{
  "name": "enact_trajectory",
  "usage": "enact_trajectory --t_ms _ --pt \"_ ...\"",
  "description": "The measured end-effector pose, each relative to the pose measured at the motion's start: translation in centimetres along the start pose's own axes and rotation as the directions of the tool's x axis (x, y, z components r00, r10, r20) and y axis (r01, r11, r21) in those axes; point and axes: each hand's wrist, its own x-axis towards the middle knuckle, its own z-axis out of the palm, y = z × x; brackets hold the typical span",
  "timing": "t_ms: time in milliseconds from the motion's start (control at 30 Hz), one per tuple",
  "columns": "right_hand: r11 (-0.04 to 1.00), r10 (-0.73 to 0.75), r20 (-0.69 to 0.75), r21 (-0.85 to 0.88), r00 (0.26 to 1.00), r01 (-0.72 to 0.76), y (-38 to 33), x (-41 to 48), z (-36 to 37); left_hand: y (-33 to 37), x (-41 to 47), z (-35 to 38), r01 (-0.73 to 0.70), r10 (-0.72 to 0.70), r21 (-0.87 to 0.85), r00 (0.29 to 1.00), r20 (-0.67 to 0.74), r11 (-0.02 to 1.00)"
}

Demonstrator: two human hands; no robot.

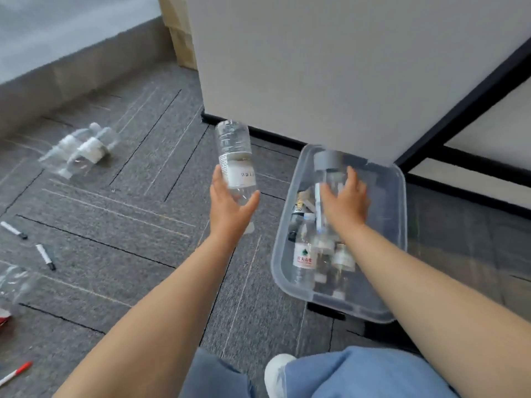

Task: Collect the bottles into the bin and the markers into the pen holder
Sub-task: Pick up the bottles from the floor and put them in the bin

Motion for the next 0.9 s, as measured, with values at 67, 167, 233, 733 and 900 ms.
enact_trajectory --t_ms 67,167,233,733,900 --pt "0.998 0.045 0.025 -0.047 0.999 -0.044 1.5 -0.1 -1.3 1.5 -0.3 1.7 -0.06 0.062 -0.028 0.994 0.085 0.998" --pt "1.0 0.011 -0.05 0.026 0.999 -0.01 2.2 0.1 -3.3 3.6 -1.2 4.2 -0.134 0.144 -0.059 0.959 0.245 0.989" --pt "0.995 0.01 -0.092 0.097 0.996 -0.002 2.3 0.2 -4.3 4.8 -2.2 5.8 -0.173 0.18 -0.05 0.932 0.316 0.984" --pt "0.978 -0.148 0.244 0.18 0.958 0.106 -3.3 -3.3 0.1 2.8 -1.7 0.0 -0.101 0.037 0.288 0.975 0.218 0.952" --pt "0.952 -0.301 0.474 0.105 0.827 0.287 -11.1 -8.2 5.8 -0.7 -2.2 -11.3 0.05 -0.038 0.245 0.998 -0.056 0.968"
